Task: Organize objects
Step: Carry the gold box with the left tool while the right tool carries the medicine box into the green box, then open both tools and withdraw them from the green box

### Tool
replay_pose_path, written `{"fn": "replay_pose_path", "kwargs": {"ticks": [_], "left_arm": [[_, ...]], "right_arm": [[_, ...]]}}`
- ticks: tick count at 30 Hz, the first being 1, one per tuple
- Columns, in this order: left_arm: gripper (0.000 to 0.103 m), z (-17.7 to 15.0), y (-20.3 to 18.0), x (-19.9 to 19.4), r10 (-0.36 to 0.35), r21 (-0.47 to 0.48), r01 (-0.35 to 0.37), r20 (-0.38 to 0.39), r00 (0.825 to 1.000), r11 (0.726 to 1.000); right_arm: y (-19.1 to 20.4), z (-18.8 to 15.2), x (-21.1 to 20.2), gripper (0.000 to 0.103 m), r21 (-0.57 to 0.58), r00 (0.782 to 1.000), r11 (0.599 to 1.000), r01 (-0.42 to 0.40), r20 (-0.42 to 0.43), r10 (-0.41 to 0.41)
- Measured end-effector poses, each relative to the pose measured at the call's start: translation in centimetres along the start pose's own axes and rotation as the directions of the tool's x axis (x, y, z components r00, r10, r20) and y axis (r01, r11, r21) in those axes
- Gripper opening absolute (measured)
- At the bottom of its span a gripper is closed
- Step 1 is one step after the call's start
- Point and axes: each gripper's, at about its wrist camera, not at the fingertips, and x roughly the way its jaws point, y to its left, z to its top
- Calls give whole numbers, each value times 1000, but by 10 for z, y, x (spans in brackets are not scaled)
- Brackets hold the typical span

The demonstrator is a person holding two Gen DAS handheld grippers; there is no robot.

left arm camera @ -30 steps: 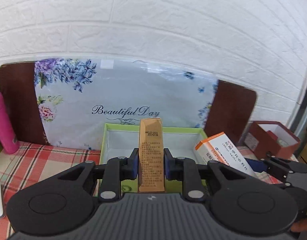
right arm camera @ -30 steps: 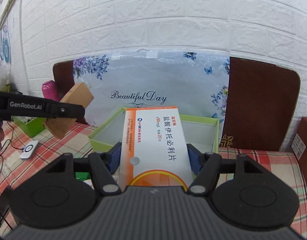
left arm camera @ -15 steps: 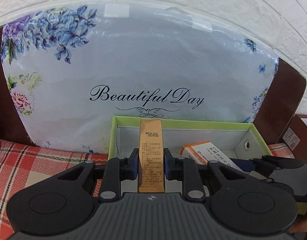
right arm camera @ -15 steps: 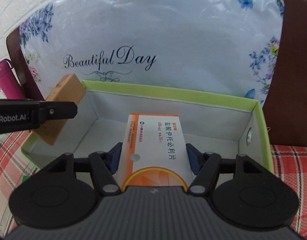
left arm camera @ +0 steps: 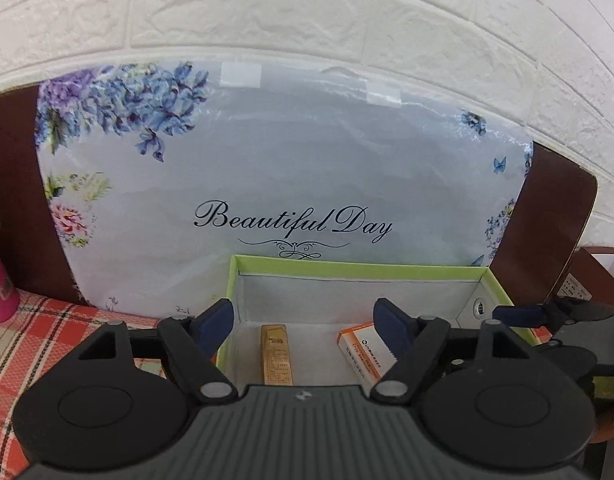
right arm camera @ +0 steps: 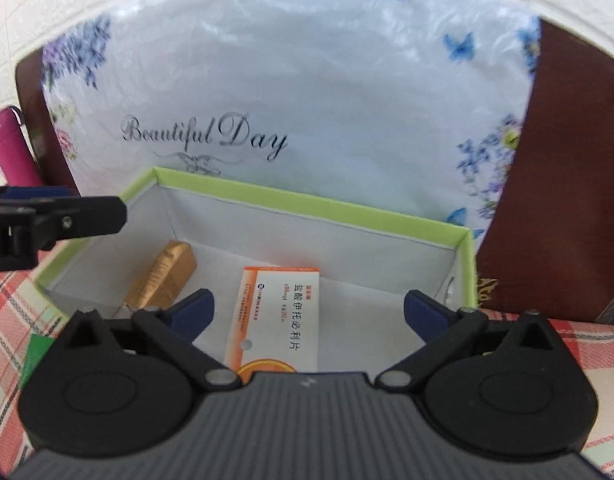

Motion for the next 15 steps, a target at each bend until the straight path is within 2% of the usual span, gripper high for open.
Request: {"fn": "replay_pose_path", "kwargs": {"ticks": [5, 9, 12, 15], "left_arm": [[89, -13, -11, -48, 92, 14, -92, 10, 996, 996], [97, -35, -24, -82, 77, 43, -77, 5, 997, 996], [98, -52, -33, -102, 85, 45, -84, -9, 996, 995], [98, -70, -38, -117, 91, 16, -91, -30, 995, 996]], "right_arm": [[-3, -12, -55, 103, 13, 995, 1000, -12, 101, 11], [-1, -34, -99, 103, 27, 987, 1000, -12, 158, 8], [1, -59, -132, 103, 64, 976, 998, 4, 217, -18], [1, -87, -159, 103, 113, 971, 994, 8, 238, -35]]}}
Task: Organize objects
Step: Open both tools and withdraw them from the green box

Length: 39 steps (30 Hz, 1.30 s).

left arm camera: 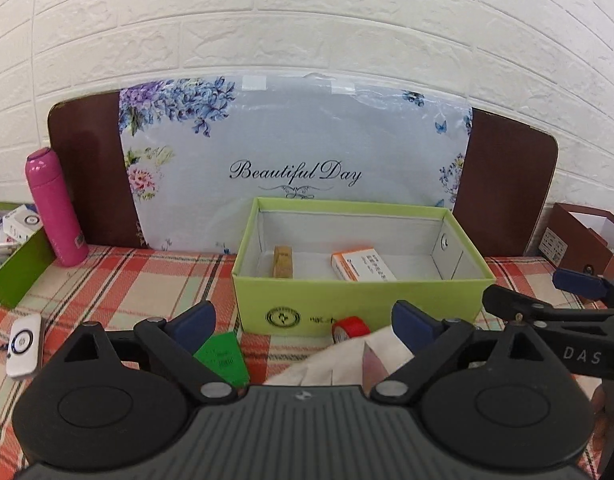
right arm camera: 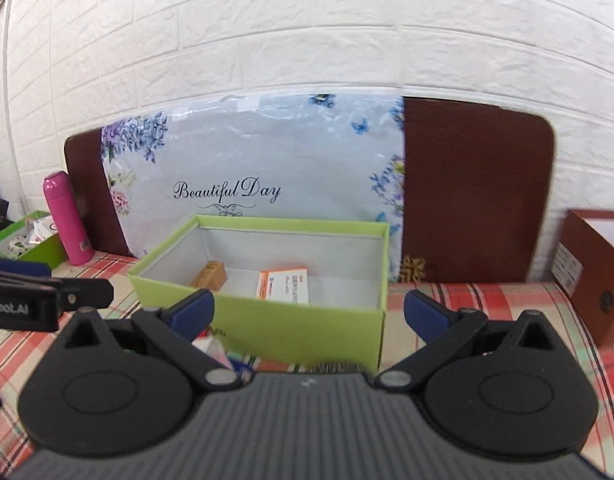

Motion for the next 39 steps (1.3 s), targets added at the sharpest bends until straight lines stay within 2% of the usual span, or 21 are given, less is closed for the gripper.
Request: {"fn": "replay_pose_path", "kwargs": {"ticks": [3, 8, 12, 17, 21, 27, 33, 39], "left_arm": [[98, -23, -3, -15, -27, -35, 27, -17, 999, 999], [98, -58, -13, -30, 22, 1, -22, -60, 998, 1000], [98, -73, -12, -37, 29, -12, -30, -86, 996, 999], [98, -85, -15, -39, 57, 15, -56, -106, 993, 998], [98, -94, -9, -35, 64, -11, -66, -144, 988, 998], [98, -104, -1, -27, 87, -22, -93, -189, 978, 995], [98, -109, 4, -21, 99, -26, -107, -216, 971, 994], [98, -115, 24, -26, 58, -40, -67, -197, 979, 997]], "right_arm": [[-2, -22, -22, 103, 25, 1000, 1000, 5, -22, -5], [-5, -55, -46, 103, 60, 996, 997, 41, -78, -37], [-2, -76, -63, 103, 63, 994, 996, 61, -93, -55], [5, -99, -74, 103, 54, 989, 993, 106, -110, -100], [13, -114, -74, 103, 31, 984, 994, 106, -150, -100], [24, -128, -66, 103, 16, 976, 997, 78, -205, -73], [27, -131, -61, 103, 11, 974, 998, 58, -219, -55], [31, -135, -55, 103, 11, 967, 999, 41, -252, -37]]}}
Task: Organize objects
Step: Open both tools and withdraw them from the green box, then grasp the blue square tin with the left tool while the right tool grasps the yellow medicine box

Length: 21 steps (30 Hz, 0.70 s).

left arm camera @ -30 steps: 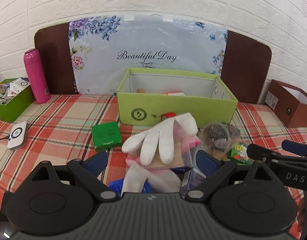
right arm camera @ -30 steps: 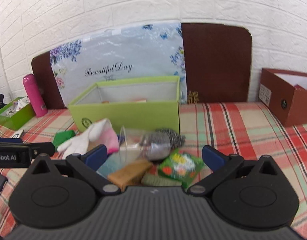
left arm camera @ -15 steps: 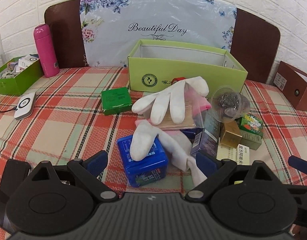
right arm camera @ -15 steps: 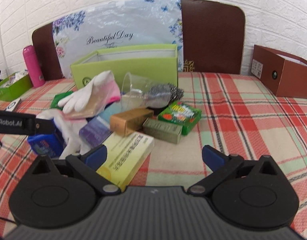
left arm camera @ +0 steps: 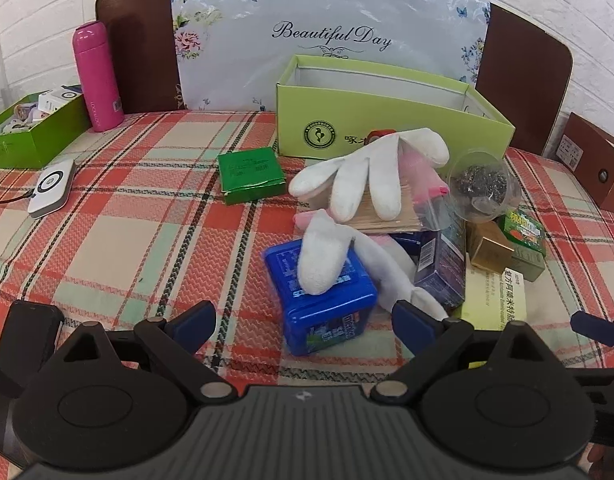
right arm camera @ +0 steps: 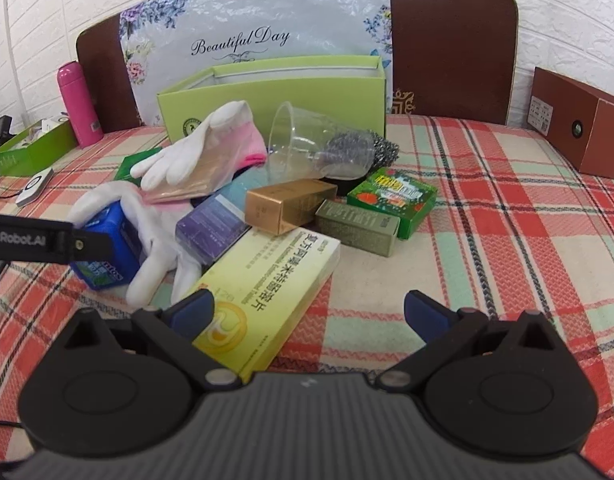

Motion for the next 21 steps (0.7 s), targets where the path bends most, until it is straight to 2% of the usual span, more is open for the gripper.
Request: {"fn": "replay_pose_path", "kwargs": {"ticks": [6, 9, 12, 16, 18, 20, 21], "left_arm": [[98, -12, 21, -8, -76, -1, 76, 12, 997, 997], [98, -10, 21, -4, -108, -29, 108, 1, 994, 994], [98, -5, 17, 0, -113, -48, 113, 15, 994, 992], [97, 3, 7, 17, -95, -54, 97, 26, 995, 994], [93, 5, 4, 27, -93, -57, 94, 25, 995, 994], [87, 7, 3, 35, -90, -52, 91, 17, 996, 995], [79, 7, 4, 39, -91, -49, 92, 10, 996, 995]], "right_arm": [[19, 1, 15, 103, -12, 998, 998, -57, -13, 57], [30, 3, 23, 103, -40, 999, 998, -49, -18, 49], [30, 0, 23, 103, -52, 999, 997, -48, -10, 47], [15, -6, 16, 95, -36, 999, 999, -41, -14, 40], [6, -10, 10, 87, -40, 1000, 999, -20, -14, 19], [-5, -15, 5, 84, -36, 1000, 999, 18, -25, -19], [-10, -18, 3, 82, -32, 999, 999, 32, -31, -33]]}}
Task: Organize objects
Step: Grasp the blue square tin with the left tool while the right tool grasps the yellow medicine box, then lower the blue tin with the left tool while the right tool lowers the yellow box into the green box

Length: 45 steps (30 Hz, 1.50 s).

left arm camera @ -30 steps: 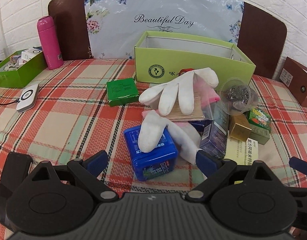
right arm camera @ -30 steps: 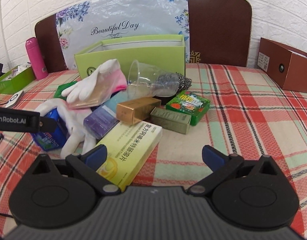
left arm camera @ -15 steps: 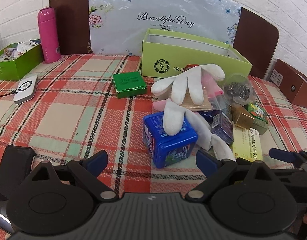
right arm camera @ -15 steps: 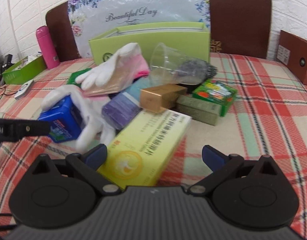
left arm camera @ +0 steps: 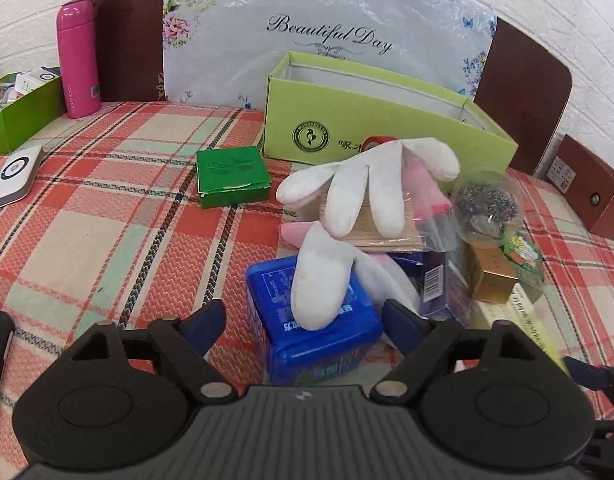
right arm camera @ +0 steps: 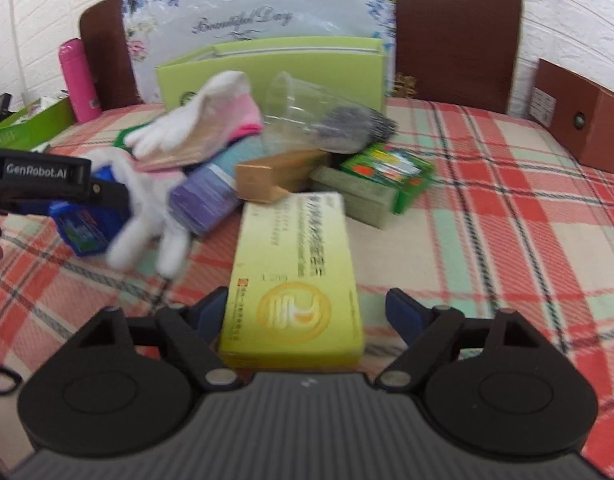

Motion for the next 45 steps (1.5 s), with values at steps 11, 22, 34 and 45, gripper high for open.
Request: {"fn": "replay_pose_path", "kwargs": {"ticks": [11, 22, 34, 45], "left_arm": [[65, -25, 14, -33, -122, 95, 129, -72, 990, 987], [75, -31, 13, -40, -81, 48, 85, -80, 994, 995], [70, -19, 5, -18, -51, 37, 54, -80, 996, 998], [60, -25, 4, -24, -69, 49, 73, -87, 994, 996]], "right_arm": [[-4, 2, 2, 90, -5, 1000, 1000, -13, 26, 13], [3, 0, -12, 67, -54, 994, 993, -100, -42, 98], [11, 10, 9, 67, -77, 995, 992, -95, -49, 91], [9, 0, -1, 65, -52, 992, 991, -127, -30, 126]]}}
